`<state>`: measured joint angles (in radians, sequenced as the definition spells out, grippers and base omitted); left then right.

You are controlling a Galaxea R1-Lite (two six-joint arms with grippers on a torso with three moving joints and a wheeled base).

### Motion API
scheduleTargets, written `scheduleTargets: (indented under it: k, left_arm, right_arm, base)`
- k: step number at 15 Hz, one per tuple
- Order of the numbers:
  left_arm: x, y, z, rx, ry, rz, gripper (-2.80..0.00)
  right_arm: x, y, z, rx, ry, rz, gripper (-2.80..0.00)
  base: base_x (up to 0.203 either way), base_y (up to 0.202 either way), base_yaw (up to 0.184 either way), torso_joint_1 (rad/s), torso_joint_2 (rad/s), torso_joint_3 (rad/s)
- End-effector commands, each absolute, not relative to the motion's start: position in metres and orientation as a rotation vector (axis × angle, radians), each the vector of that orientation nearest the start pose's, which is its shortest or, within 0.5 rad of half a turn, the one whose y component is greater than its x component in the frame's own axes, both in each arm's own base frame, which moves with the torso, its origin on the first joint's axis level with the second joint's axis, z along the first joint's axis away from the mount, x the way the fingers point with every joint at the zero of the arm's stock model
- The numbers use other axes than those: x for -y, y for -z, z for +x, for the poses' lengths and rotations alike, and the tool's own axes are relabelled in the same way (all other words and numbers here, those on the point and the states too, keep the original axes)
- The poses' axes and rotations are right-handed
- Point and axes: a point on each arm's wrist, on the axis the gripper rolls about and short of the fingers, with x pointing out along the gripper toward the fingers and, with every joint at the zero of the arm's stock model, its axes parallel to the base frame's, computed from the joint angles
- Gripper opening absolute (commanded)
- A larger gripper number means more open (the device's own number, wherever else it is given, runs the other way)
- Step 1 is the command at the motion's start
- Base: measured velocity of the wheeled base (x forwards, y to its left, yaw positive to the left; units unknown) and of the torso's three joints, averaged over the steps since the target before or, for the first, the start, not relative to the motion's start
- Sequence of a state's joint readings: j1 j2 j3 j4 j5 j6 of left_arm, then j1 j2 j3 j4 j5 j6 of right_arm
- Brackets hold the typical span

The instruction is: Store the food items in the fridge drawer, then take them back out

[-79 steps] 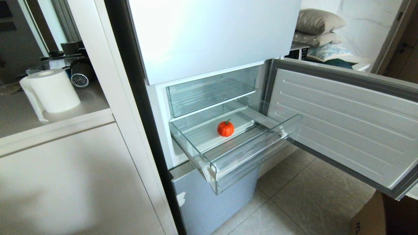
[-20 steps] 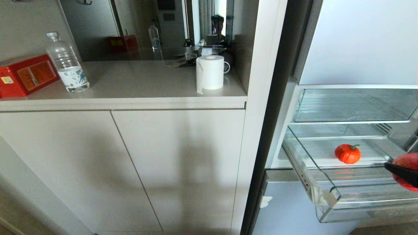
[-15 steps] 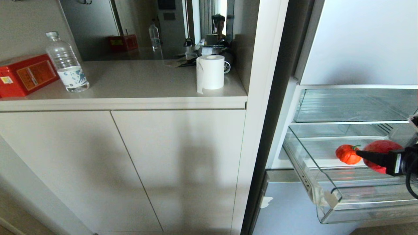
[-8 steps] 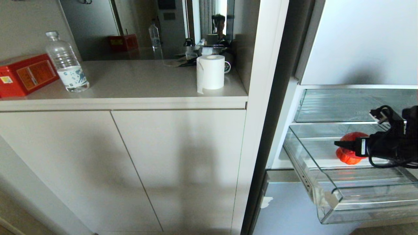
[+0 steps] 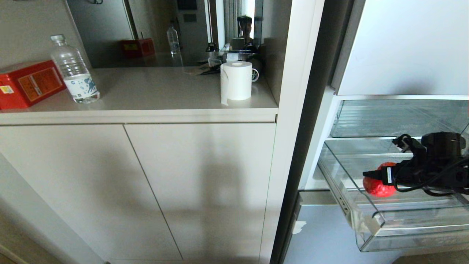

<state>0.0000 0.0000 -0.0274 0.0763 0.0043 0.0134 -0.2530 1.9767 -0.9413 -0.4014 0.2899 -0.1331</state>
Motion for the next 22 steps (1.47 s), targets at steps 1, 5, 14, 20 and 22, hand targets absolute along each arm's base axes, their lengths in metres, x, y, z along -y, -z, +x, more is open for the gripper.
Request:
scheduleTargets:
  k: [1, 5, 14, 20, 22]
  left_arm:
    - [0.0, -0.075, -0.025, -0.049, -0.004, 0.014, -2.8]
    - [0.0, -0.075, -0.025, -0.049, -0.004, 0.014, -2.8]
    - [0.0, -0.075, -0.025, -0.049, -0.004, 0.014, -2.8]
    - [0.0, -0.075, -0.025, -0.049, -0.004, 0.014, -2.8]
    - [0.0, -0.075, -0.025, -0.049, -0.004, 0.014, -2.8]
  right_arm:
    - [0.082, -0.102, 0.347, -0.608, -0.079, 0.041, 0.0]
    - [0.078, -0.123, 0.331, -0.562, -0.073, 0.034, 0.0]
    - [0.052, -0.197, 0.207, -0.333, 0.015, -0.031, 0.0]
    - [0.033, -0.186, 0.116, -0.224, 0.13, -0.027, -2.8]
    - [0.026, -0.157, 0.087, -0.26, 0.182, -0.004, -2.8]
  base:
    - [0.0, 0.0, 0.0, 0.0, 0.0, 0.0]
    - [0.0, 0.0, 0.0, 0.0, 0.0, 0.0]
    - [0.0, 0.0, 0.0, 0.0, 0.0, 0.0]
    - [0.0, 0.0, 0.0, 0.0, 0.0, 0.0]
    - [0.0, 0.0, 0.0, 0.0, 0.0, 0.0]
